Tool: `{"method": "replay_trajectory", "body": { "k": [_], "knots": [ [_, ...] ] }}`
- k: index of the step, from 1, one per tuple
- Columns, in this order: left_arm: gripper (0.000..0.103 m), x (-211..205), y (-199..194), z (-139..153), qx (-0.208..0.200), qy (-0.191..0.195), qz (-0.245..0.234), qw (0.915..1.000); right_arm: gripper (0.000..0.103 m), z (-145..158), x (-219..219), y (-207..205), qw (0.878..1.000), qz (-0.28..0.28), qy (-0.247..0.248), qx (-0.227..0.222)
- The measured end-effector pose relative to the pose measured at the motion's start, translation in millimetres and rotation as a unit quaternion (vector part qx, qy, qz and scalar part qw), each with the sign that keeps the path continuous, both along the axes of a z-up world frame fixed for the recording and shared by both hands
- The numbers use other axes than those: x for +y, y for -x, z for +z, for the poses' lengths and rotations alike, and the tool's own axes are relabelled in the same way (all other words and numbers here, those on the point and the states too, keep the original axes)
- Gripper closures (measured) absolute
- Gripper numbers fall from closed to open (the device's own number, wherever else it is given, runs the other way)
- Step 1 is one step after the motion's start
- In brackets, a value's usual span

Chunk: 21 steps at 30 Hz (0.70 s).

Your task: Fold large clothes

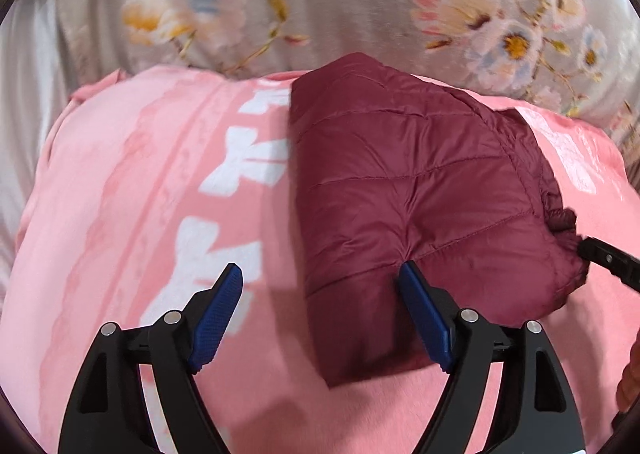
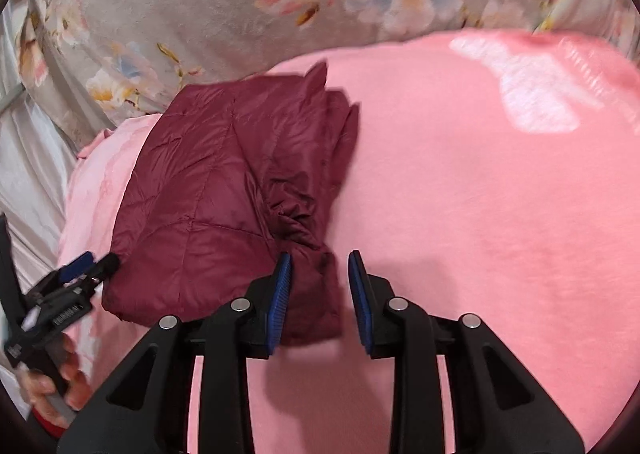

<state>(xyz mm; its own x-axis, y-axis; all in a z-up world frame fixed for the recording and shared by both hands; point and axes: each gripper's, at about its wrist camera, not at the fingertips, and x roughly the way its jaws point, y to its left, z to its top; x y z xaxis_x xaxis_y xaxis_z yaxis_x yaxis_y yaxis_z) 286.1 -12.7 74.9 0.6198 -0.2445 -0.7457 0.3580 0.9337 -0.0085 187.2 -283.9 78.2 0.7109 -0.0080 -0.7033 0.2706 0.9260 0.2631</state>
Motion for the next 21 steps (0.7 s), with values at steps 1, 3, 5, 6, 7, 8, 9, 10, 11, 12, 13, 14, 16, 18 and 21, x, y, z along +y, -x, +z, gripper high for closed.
{"method": "replay_trajectory", "body": {
  "k": [1, 3, 5, 6, 7, 8, 9, 10, 11, 12, 13, 14, 16, 18, 21],
  "knots": [
    [0.025, 0.8, -2.0, 5.8, 0.011, 0.003, 0.012, 0.9999, 0.075, 6.0, 2.3, 0.0, 1.0, -0.001, 0.012, -0.002],
    [0.025, -2.5, -6.1, 18.0, 0.028, 0.009, 0.038, 0.9989, 0.078, 21.1, 10.4, -3.5, 0.999, 0.0, 0.039, -0.01],
    [0.025, -11.2, -7.2, 27.1, 0.03, 0.008, 0.052, 0.9982, 0.082, 29.2, 17.4, -12.0, 0.998, 0.0, 0.054, -0.009],
    [0.025, -18.1, -8.0, 30.5, 0.027, -0.001, 0.063, 0.9977, 0.082, 31.1, 20.7, -16.7, 0.998, -0.004, 0.059, -0.006],
    [0.025, -24.9, -7.5, 31.3, 0.023, -0.015, 0.075, 0.9968, 0.082, 31.3, 24.7, -21.7, 0.998, -0.011, 0.066, -0.002],
    [0.025, -30.2, -7.0, 30.9, 0.02, -0.027, 0.085, 0.9958, 0.082, 30.9, 27.8, -24.2, 0.997, -0.015, 0.073, 0.0],
    [0.025, -36.1, -6.9, 29.1, 0.019, -0.037, 0.095, 0.9946, 0.082, 28.7, 33.2, -28.4, 0.996, -0.022, 0.087, 0.002],
    [0.025, -44.3, -7.0, 23.5, 0.022, -0.046, 0.103, 0.9934, 0.082, 25.7, 36.4, -29.7, 0.995, -0.027, 0.099, 0.003],
    [0.025, -49.2, -7.3, 18.5, 0.029, -0.05, 0.108, 0.9925, 0.082, 22.7, 39.8, -31.1, 0.994, -0.03, 0.109, 0.004],
    [0.025, -53.1, -8.1, 13.3, 0.035, -0.052, 0.111, 0.9918, 0.082, 18.9, 42.5, -32.6, 0.993, -0.033, 0.115, 0.005],
    [0.025, -57.6, -8.8, 4.7, 0.041, -0.057, 0.116, 0.9907, 0.082, 12.3, 44.5, -35.0, 0.993, -0.032, 0.115, 0.008],
    [0.025, -60.8, -9.1, -4.2, 0.043, -0.063, 0.122, 0.9896, 0.082, 5.6, 45.4, -37.1, 0.993, -0.032, 0.112, 0.013],
    [0.025, -62.1, -7.6, -13.0, 0.037, -0.059, 0.13, 0.989, 0.082, -5.3, 46.1, -38.7, 0.993, -0.035, 0.114, 0.021],
    [0.025, -61.9, -5.6, -16.6, 0.031, -0.053, 0.132, 0.9894, 0.081, -17.3, 46.4, -39.7, 0.992, -0.034, 0.118, 0.028],
    [0.023, -57.5, -6.6, -23.4, 0.032, -0.037, 0.129, 0.9905, 0.081, -29.7, 45.9, -40.0, 0.992, -0.034, 0.116, 0.032]
  ]
}}
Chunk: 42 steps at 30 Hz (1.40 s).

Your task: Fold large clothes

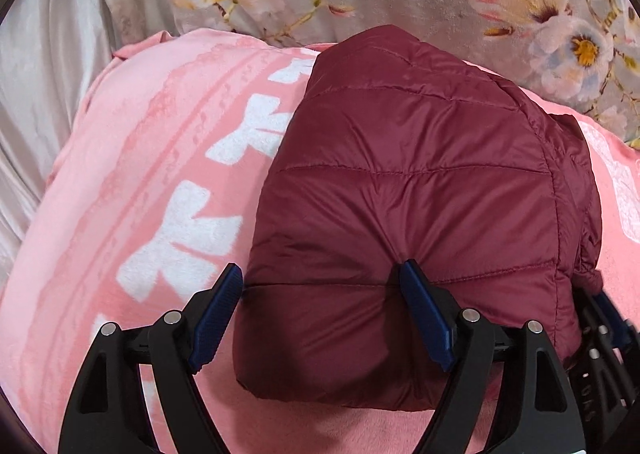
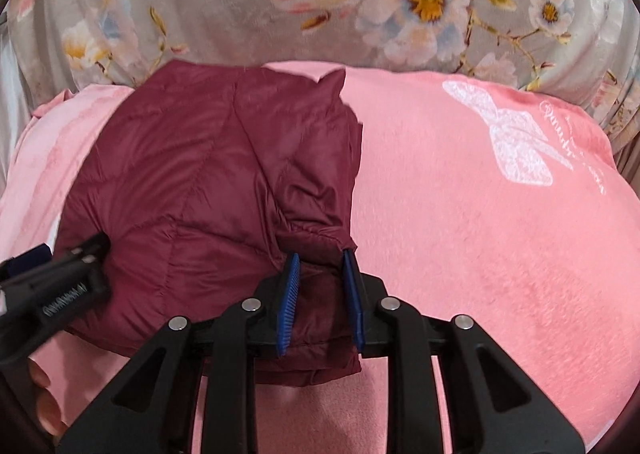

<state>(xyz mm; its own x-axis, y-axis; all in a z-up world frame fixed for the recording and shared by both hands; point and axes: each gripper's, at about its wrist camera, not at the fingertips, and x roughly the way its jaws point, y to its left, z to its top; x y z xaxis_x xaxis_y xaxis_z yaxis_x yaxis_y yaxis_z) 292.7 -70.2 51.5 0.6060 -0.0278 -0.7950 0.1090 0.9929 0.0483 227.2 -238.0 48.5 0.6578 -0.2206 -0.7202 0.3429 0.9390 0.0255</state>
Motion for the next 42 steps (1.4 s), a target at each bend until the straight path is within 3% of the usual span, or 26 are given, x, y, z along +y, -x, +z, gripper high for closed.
{"method": "replay_trajectory", "body": {
  "k": [4, 10, 17, 42],
  "knots": [
    [0.015, 1.2, -1.4, -9.7, -0.008, -0.003, -0.003, 1.0, 0.081, -12.3, 5.4, -0.7, 1.0, 0.001, 0.013, 0.006],
    [0.015, -1.4, 0.6, -19.3, -0.03, -0.01, -0.006, 0.9995, 0.08, -16.6, 3.2, -3.0, 1.0, 0.001, 0.004, 0.015],
    [0.014, -6.0, 2.5, -22.4, -0.044, -0.027, -0.007, 0.9987, 0.071, -18.6, -4.2, -3.9, 1.0, -0.006, -0.014, 0.018],
    [0.014, -7.1, 2.0, -24.5, -0.047, -0.031, -0.008, 0.9984, 0.071, -19.2, -0.4, -7.4, 1.0, -0.002, -0.007, 0.029]
  ]
}}
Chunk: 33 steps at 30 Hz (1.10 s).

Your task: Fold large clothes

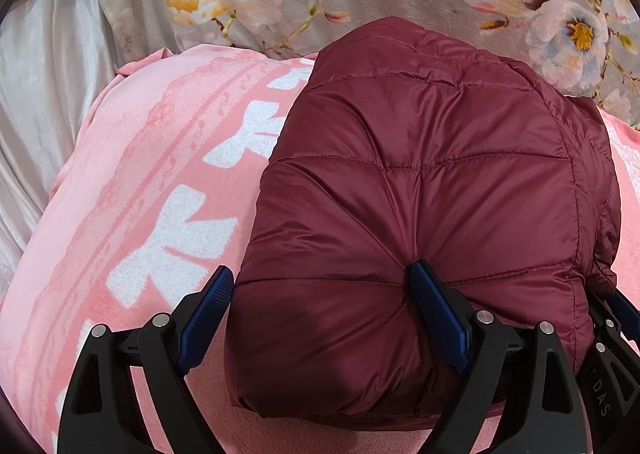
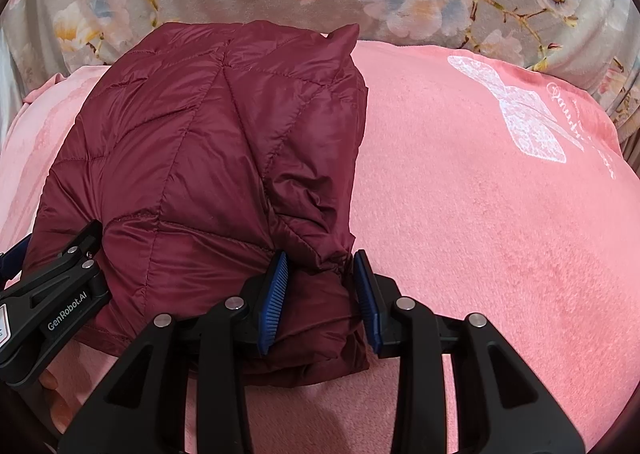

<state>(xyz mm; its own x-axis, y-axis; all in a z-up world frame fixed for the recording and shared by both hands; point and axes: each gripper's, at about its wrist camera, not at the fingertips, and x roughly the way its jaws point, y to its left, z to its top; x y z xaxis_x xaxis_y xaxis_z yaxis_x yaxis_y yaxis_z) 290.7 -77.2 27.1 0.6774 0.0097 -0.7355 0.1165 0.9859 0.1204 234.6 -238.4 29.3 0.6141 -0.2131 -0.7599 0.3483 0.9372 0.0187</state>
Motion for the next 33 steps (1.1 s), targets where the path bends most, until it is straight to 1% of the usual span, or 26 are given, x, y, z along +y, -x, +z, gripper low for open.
{"method": "replay_trajectory", "body": {
  "k": [9, 13, 15, 20, 22, 24, 25, 26, 27, 29, 30, 31, 32, 33],
  "knots": [
    [0.014, 0.2, 0.2, 0.1, -0.001, -0.001, 0.0, 1.0, 0.07, 0.8, 0.3, -0.2, 1.0, 0.0, 0.0, 0.001],
    [0.014, 1.8, -0.4, 1.0, 0.0, 0.004, -0.001, 1.0, 0.07, 0.5, -0.9, -0.1, 1.0, 0.0, -0.001, 0.001],
    [0.015, 1.8, -0.3, 1.3, 0.0, 0.004, -0.001, 1.0, 0.069, -0.4, -2.3, 0.7, 1.0, -0.001, -0.005, 0.001],
    [0.015, 3.2, -0.1, 1.8, -0.001, 0.012, 0.0, 0.9999, 0.063, -2.5, -9.4, 0.8, 1.0, -0.008, -0.021, 0.0],
    [0.014, 5.9, 0.3, 2.9, -0.002, 0.02, 0.0, 0.9998, 0.062, -2.3, -13.9, 4.3, 0.999, -0.01, -0.037, -0.009],
    [0.015, 13.8, 4.4, 6.7, -0.002, 0.03, -0.002, 0.9995, 0.062, 1.5, -23.0, 13.9, 0.997, -0.018, -0.06, -0.035],
    [0.015, 17.4, 9.2, 8.3, -0.003, 0.032, -0.005, 0.9995, 0.062, 6.7, -27.5, 23.1, 0.996, -0.024, -0.065, -0.052],
    [0.015, 22.9, 16.6, 11.3, -0.009, 0.028, -0.01, 0.9995, 0.063, 10.9, -28.0, 30.0, 0.996, -0.023, -0.059, -0.059],
    [0.015, 27.0, 24.9, 14.0, -0.017, 0.017, -0.016, 0.9996, 0.064, 17.5, -26.3, 40.1, 0.996, -0.018, -0.048, -0.069],
    [0.015, 31.7, 36.4, 17.8, -0.026, -0.001, -0.025, 0.9994, 0.073, 26.1, -23.2, 50.7, 0.996, -0.008, -0.045, -0.082],
    [0.015, 34.2, 40.7, 19.7, -0.026, -0.005, -0.026, 0.9993, 0.076, 29.4, -21.4, 53.2, 0.995, 0.0, -0.047, -0.084],
    [0.015, 36.7, 43.8, 20.8, -0.025, -0.003, -0.027, 0.9993, 0.084, 32.0, -18.0, 52.9, 0.995, 0.016, -0.05, -0.081],
    [0.015, 38.8, 46.1, 21.3, -0.023, 0.001, -0.029, 0.9993, 0.091, 32.6, -14.4, 51.7, 0.995, 0.029, -0.048, -0.077],
    [0.015, 42.2, 48.7, 21.2, -0.02, 0.008, -0.03, 0.9993, 0.091, 31.0, -11.7, 49.8, 0.996, 0.038, -0.044, -0.07]
  ]
}}
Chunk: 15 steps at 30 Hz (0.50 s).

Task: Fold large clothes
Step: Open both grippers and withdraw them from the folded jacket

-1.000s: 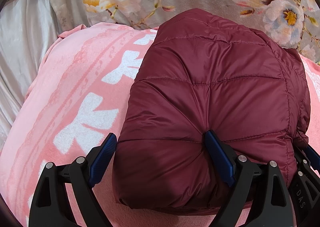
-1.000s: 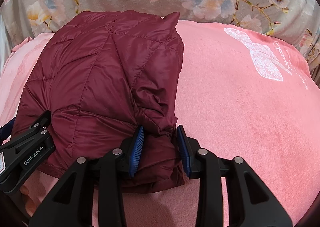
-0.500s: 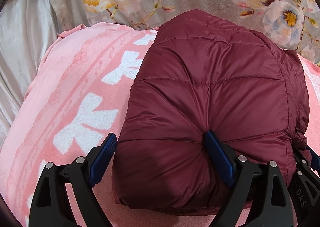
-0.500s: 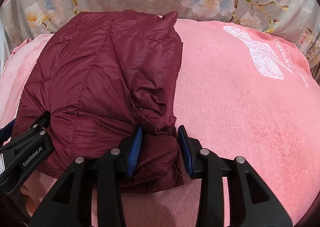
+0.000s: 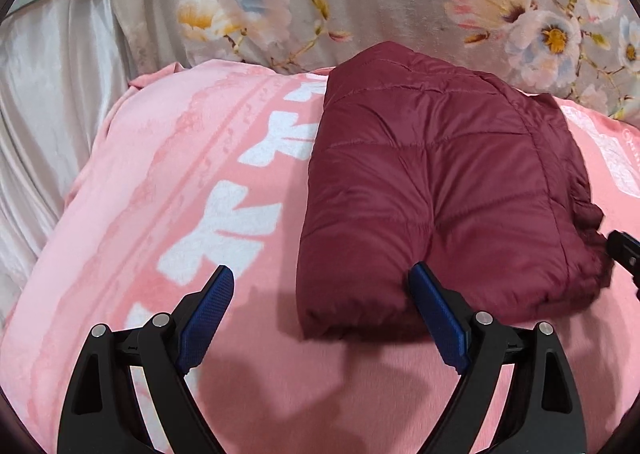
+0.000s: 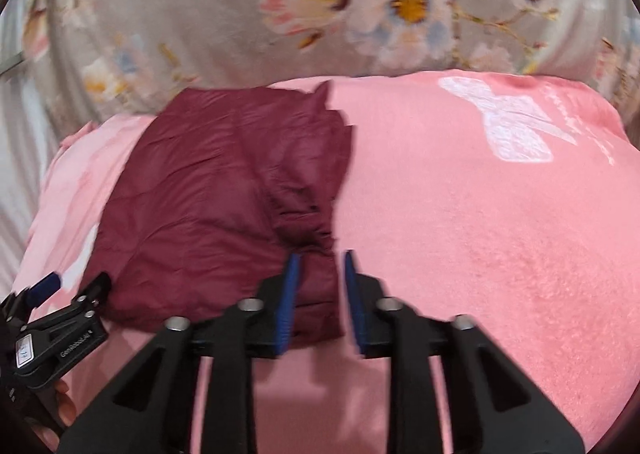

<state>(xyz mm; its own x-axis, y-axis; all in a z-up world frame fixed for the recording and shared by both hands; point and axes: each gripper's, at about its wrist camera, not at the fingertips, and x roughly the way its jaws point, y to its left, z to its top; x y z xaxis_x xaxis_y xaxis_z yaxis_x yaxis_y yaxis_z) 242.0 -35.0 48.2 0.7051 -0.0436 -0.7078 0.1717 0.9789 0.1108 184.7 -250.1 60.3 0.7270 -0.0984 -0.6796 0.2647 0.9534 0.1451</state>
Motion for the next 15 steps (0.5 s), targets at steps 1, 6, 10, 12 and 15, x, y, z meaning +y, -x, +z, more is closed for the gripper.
{"method": "replay_trajectory", "body": {
  "k": [1, 6, 10, 12, 15],
  "knots": [
    [0.015, 2.6, 2.5, -0.7, 0.002, 0.004, -0.002, 1.0, 0.091, -2.8, 3.0, -1.9, 1.0, 0.008, 0.005, 0.008],
    [0.013, 16.5, 1.7, -15.4, 0.028, 0.011, 0.012, 0.9995, 0.093, -30.1, 5.6, -8.0, 0.998, 0.02, 0.011, 0.054],
    [0.012, 20.0, -1.0, -19.6, 0.038, 0.019, 0.018, 0.9989, 0.094, -32.0, 9.5, -9.1, 0.998, 0.018, 0.024, 0.059],
    [0.012, 18.0, 1.5, -19.2, 0.03, 0.01, 0.021, 0.9993, 0.093, -30.8, 13.1, -5.7, 0.998, 0.013, 0.037, 0.059],
    [0.013, 18.6, 9.9, -17.9, 0.022, -0.003, 0.03, 0.9993, 0.087, -26.7, 16.9, 14.3, 0.997, -0.007, 0.056, 0.055]
  ]
}}
